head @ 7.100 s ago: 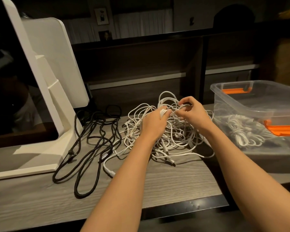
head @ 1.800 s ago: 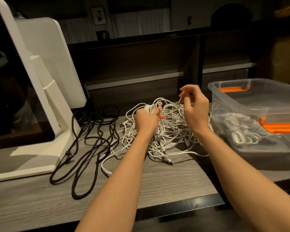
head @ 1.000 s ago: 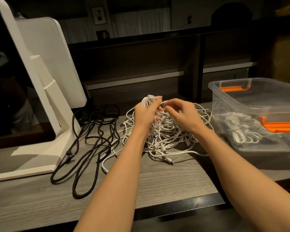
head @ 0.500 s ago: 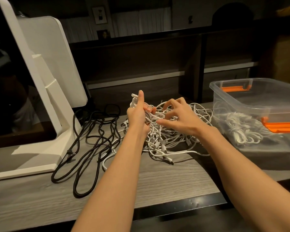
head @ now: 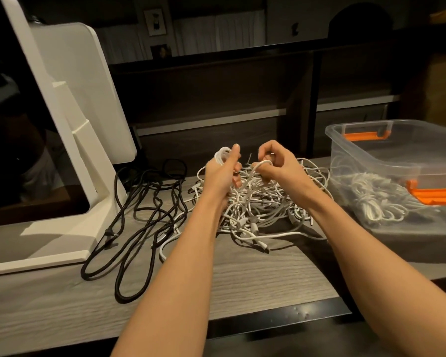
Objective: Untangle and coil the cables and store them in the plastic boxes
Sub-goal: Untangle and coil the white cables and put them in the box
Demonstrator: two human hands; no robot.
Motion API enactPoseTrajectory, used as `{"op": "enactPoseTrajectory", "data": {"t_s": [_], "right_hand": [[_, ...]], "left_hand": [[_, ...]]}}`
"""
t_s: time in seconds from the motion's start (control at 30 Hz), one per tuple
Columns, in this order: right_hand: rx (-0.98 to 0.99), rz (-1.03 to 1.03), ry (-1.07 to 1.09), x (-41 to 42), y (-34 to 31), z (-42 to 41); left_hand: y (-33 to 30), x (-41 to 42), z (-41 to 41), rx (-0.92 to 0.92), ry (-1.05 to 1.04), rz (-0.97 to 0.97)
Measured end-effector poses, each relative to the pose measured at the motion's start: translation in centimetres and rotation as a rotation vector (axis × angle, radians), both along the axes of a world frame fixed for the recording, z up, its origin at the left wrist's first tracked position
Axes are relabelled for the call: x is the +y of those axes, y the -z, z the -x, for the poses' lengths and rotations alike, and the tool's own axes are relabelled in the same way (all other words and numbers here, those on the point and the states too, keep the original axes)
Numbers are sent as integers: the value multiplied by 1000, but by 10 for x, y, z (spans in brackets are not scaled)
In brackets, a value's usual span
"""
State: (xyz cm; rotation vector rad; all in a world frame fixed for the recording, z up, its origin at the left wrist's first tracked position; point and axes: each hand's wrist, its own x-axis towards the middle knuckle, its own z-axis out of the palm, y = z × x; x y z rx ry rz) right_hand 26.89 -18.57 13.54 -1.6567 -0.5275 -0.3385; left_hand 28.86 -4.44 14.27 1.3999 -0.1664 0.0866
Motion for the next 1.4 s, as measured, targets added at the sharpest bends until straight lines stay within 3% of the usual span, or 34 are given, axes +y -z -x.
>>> {"op": "enactPoseTrajectory", "data": {"t_s": [0.1, 0.2, 0.33, 0.53, 0.7, 0.77, 0.9, 1.07, 1.27, 1.4], "right_hand": [[13, -47, -7, -1, 0, -1], [2, -117, 14, 0, -4, 1], [-19, -139, 50, -6, -4, -2], [-74, 80, 157, -11, -2, -4], [-21, -19, 162, -14, -4, -3], [-16, -53, 146, -15, -7, -2], [-20, 83, 163, -11, -3, -4], [40, 222, 167, -10, 2, -8], [-25, 480, 274, -9, 0, -5], [8, 534, 145, -4, -4, 4]], "left_hand": [[-1, -9, 5, -106, 76, -318], [-3, -14, 8, -45, 198, -400], [-5, -12, 13, 36, 362, -403], [-6, -7, 12, 63, 546, -287], [-7, -5, 13, 138, 635, -173], [-7, -4, 15, 169, 645, -175], [-6, -5, 17, 153, 741, -237], [-7, -8, 18, 132, 582, -188], [-3, -12, 12, 114, 358, -147], [0, -14, 1, 163, 68, -123]]}}
